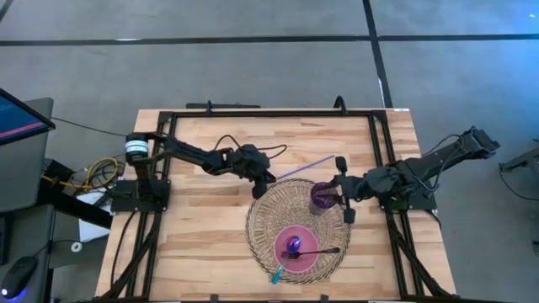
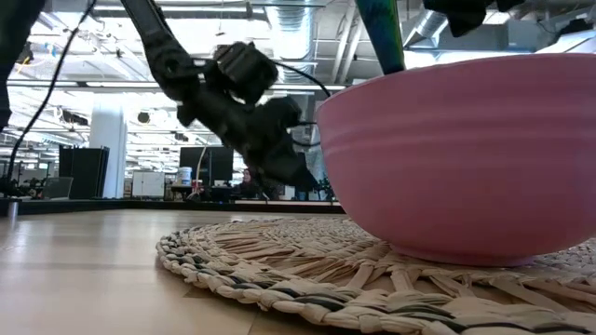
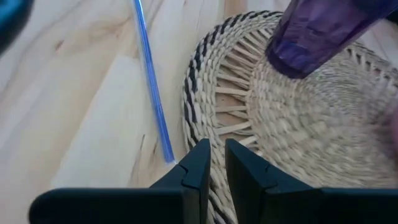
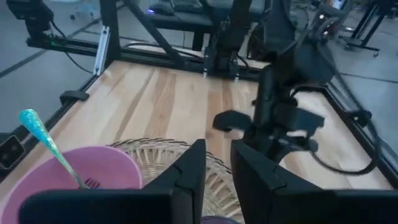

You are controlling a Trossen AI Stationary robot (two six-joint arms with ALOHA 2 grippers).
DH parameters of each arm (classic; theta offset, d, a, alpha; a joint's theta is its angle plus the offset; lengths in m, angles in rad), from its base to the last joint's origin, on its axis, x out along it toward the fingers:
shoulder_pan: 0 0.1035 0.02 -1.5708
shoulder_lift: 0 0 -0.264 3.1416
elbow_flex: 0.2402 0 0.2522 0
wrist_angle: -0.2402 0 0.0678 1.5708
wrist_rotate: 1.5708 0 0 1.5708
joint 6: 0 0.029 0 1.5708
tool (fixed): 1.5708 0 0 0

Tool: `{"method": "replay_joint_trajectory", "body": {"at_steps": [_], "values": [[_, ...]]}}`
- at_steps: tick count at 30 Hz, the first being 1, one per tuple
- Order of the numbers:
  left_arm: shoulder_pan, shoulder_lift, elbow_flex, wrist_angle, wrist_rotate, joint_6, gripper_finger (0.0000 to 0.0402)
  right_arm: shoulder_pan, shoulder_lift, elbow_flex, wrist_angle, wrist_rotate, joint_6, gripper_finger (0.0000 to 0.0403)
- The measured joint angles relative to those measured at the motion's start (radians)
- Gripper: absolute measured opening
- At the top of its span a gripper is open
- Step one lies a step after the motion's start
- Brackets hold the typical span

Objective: Pick & Place Utensil
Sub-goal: Put the blue straw into the violet cup on the woven mat

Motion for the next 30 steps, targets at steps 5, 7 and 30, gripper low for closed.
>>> {"method": "replay_joint_trajectory", "body": {"at_steps": [5,7,30], "values": [[0.01,0.061,0.0,0.093,-0.021,0.068,0.0067,-0.004,0.003,0.0,-0.032,-0.003,0.012,0.0068],[0.011,0.068,0.0,0.106,-0.053,0.1,0.0082,-0.004,0.008,0.0,-0.048,-0.004,0.007,0.0068],[0.008,0.156,0.0,0.149,-0.173,0.132,0.0102,-0.004,0.012,0.0,-0.049,-0.005,0.084,0.0068]]}}
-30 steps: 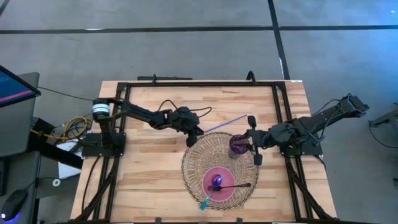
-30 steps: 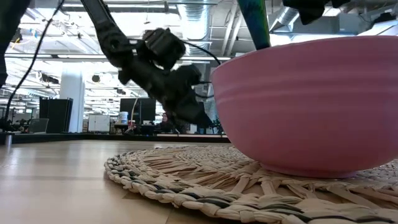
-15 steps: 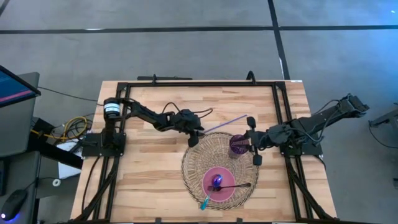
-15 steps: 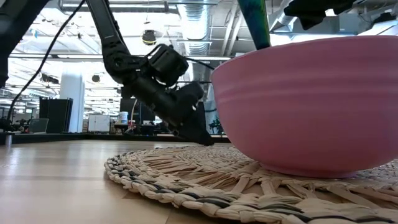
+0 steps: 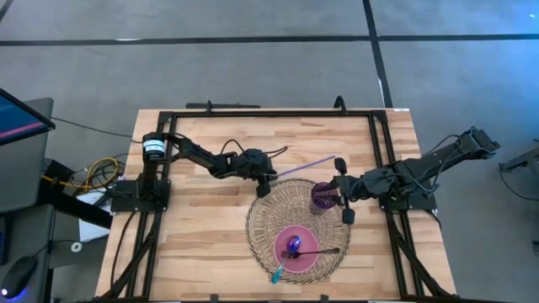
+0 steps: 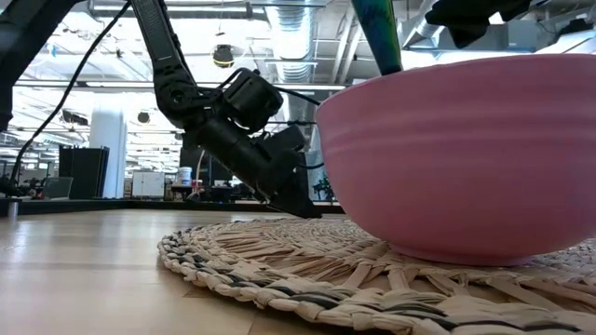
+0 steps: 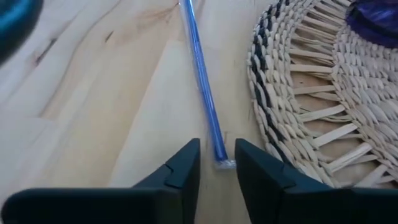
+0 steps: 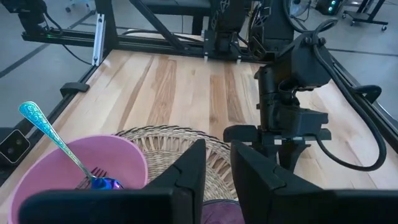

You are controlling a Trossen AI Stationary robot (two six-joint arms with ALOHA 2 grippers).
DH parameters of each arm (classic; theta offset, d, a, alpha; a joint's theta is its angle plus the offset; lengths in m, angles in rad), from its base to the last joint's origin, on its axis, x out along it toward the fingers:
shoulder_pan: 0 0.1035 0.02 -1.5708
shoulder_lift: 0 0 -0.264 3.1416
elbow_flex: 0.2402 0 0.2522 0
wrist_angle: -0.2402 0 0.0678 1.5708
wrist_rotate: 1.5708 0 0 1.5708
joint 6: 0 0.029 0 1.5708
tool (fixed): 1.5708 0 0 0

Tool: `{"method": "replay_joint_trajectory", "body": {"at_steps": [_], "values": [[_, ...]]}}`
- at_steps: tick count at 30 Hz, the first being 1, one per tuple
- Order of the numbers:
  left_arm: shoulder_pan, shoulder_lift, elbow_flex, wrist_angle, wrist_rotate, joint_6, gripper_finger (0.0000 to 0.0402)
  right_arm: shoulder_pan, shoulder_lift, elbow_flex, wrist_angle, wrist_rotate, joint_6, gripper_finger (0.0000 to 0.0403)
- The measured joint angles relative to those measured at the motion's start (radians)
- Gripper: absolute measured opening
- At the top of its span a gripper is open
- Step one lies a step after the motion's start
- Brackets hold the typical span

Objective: Pick & Place Utensil
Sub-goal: Put the blue straw into the violet cup on the woven mat

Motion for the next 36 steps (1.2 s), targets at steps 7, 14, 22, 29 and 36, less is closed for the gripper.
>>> {"method": "replay_joint_trajectory", "body": {"at_steps": [7,14,22,29,36], "values": [[0.015,0.0,0.0,0.0,-0.001,0.022,0.005,0.0,0.0,0.0,0.0,0.0,0.003,0.0068],[0.048,0.0,0.0,0.002,-0.003,0.019,0.0007,0.0,0.0,0.0,-0.007,0.0,0.034,0.0068],[0.04,-0.053,-0.002,-0.03,-0.003,0.002,0.0003,0.0,0.045,0.0,-0.001,0.0,0.015,0.0068],[0.003,-0.335,-0.002,-0.381,-0.089,-0.013,0.0003,0.0,0.194,0.028,0.098,-0.006,-0.166,0.0068],[-0.091,-0.687,-0.001,-0.716,-0.229,-0.086,0.0003,-0.021,0.351,0.167,0.098,-0.018,-0.183,0.0068]]}}
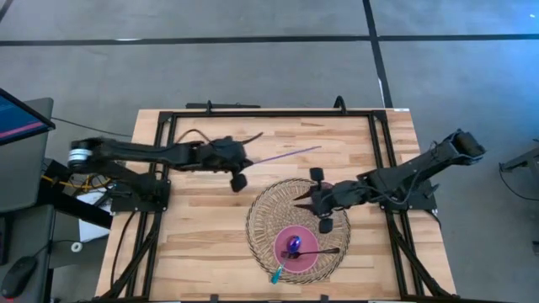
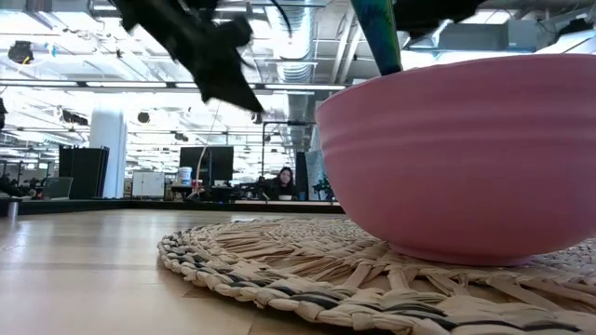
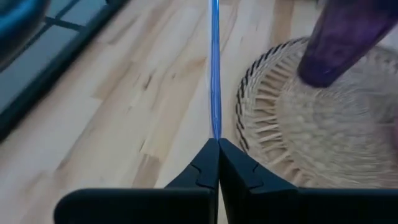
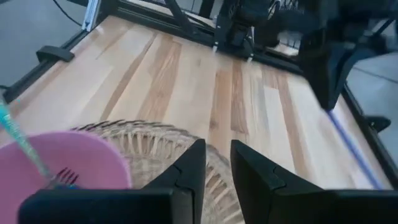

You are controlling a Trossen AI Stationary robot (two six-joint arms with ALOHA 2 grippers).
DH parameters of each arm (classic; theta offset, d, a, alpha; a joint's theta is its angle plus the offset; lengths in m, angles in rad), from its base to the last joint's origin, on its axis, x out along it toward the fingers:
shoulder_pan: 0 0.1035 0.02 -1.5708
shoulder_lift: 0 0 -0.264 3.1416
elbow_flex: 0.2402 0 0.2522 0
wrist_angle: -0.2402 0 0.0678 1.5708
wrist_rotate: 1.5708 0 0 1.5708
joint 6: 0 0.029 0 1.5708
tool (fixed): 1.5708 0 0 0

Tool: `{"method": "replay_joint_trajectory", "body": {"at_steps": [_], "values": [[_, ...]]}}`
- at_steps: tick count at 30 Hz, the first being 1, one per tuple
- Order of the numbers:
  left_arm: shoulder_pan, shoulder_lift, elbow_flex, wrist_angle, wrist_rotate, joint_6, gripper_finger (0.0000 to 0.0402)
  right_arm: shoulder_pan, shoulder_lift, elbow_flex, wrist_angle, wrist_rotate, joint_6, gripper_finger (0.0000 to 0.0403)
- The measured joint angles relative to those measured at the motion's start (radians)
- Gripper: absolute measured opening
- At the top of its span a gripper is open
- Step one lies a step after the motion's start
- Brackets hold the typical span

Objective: Pick & Place Utensil
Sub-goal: Put the blue straw into the violet cup on the woven mat

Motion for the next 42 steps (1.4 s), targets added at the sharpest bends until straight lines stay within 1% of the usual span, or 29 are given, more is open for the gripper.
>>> {"method": "replay_joint_trajectory", "body": {"at_steps": [3,6,8,11,15,17,19,22,24,28,32,35,37,39,42], "values": [[-0.041,-0.101,0.0,-0.094,-0.052,-0.054,0.0003,-0.024,0.077,0.067,-0.001,-0.01,-0.092,0.0068],[-0.081,-0.154,0.0,-0.139,-0.112,-0.082,0.0003,-0.047,0.149,0.14,-0.003,-0.01,-0.143,0.0067],[-0.105,-0.162,0.0,-0.154,-0.142,-0.083,0.0003,-0.061,0.191,0.189,0.001,-0.01,-0.15,0.0064],[-0.127,-0.154,0.0,-0.154,-0.146,-0.08,0.0003,-0.079,0.246,0.253,-0.004,-0.009,-0.159,0.0062],[-0.14,-0.116,0.0,-0.159,-0.147,-0.079,0.0003,-0.107,0.302,0.324,-0.108,-0.009,-0.206,0.0069],[-0.145,-0.097,0.0,-0.153,-0.148,-0.078,0.0003,-0.126,0.327,0.344,-0.152,-0.009,-0.207,0.0081],[-0.152,-0.078,0.0,-0.154,-0.141,-0.077,0.0003,-0.147,0.355,0.355,-0.154,-0.003,-0.21,0.0098],[-0.168,-0.067,0.0,-0.149,-0.107,-0.079,0.0003,-0.177,0.381,0.358,-0.155,0.076,-0.21,0.0129],[-0.19,-0.067,0.0,-0.146,-0.105,-0.08,0.0003,-0.192,0.388,0.358,-0.18,0.126,-0.21,0.015],[-0.226,-0.069,0.0,-0.109,-0.105,-0.08,0.0003,-0.216,0.388,0.36,-0.214,0.11,-0.201,0.0185],[-0.247,-0.069,0.0,-0.063,-0.106,-0.076,0.0003,-0.222,0.383,0.362,-0.221,0.089,-0.204,0.0202],[-0.25,-0.07,0.0,-0.035,-0.109,-0.076,0.0003,-0.227,0.382,0.362,-0.244,0.091,-0.207,0.02],[-0.25,-0.07,0.0,-0.036,-0.11,-0.076,0.0003,-0.228,0.382,0.362,-0.261,0.093,-0.207,0.0191],[-0.25,-0.07,0.0,-0.036,-0.11,-0.076,0.0003,-0.228,0.382,0.362,-0.277,0.096,-0.207,0.0173],[-0.25,-0.07,0.0,-0.036,-0.11,-0.076,0.0003,-0.223,0.382,0.362,-0.287,0.101,-0.21,0.013]]}}
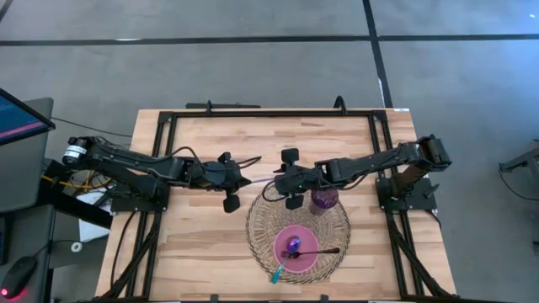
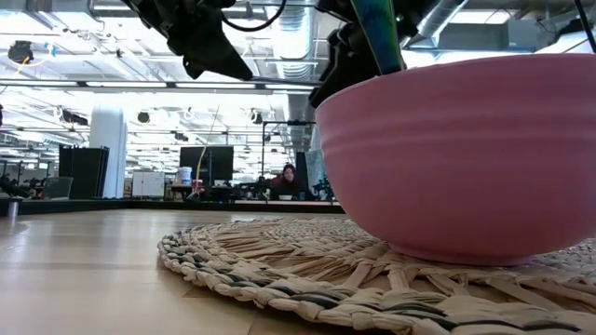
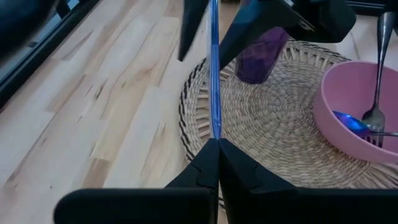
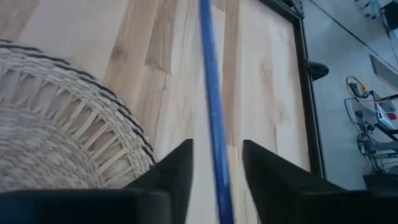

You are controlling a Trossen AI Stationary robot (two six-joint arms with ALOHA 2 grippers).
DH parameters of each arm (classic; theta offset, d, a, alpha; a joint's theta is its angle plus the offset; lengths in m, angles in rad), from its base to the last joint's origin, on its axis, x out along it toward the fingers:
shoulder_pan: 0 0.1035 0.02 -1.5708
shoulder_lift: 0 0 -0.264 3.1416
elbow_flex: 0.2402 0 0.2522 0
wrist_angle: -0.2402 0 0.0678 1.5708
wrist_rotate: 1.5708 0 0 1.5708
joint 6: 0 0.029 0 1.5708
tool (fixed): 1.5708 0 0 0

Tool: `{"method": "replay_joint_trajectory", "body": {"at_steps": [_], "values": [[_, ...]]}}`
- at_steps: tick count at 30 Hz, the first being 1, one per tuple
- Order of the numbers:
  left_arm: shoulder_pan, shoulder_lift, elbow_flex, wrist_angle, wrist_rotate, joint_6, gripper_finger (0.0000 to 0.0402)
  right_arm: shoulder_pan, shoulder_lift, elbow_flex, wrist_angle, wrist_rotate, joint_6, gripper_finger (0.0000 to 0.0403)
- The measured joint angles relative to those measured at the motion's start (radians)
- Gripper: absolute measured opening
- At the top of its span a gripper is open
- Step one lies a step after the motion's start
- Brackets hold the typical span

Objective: Pick & Place Utensil
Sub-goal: Put the blue straw into the violet cup on the woven mat

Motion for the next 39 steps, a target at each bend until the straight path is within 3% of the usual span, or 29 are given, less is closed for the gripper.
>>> {"method": "replay_joint_trajectory", "body": {"at_steps": [5,10,29,35,39], "values": [[0.0,0.0,0.0,0.0,0.0,0.0,0.0003,0.004,0.0,0.0,-0.006,0.004,0.0,0.0054],[0.0,0.0,0.0,0.0,0.0,-0.002,0.0004,0.004,0.0,-0.001,-0.006,0.003,0.0,0.0007],[0.0,0.0,0.0,0.0,0.0,-0.003,0.0011,0.005,-0.001,-0.002,-0.003,0.003,0.003,0.0001],[0.0,0.001,0.0,0.008,-0.013,-0.002,0.0046,0.005,-0.001,-0.002,-0.002,0.003,0.027,0.0001],[0.0,0.001,0.0,0.025,-0.105,0.001,0.0078,0.005,-0.001,-0.002,-0.002,0.002,0.038,0.0001]]}}
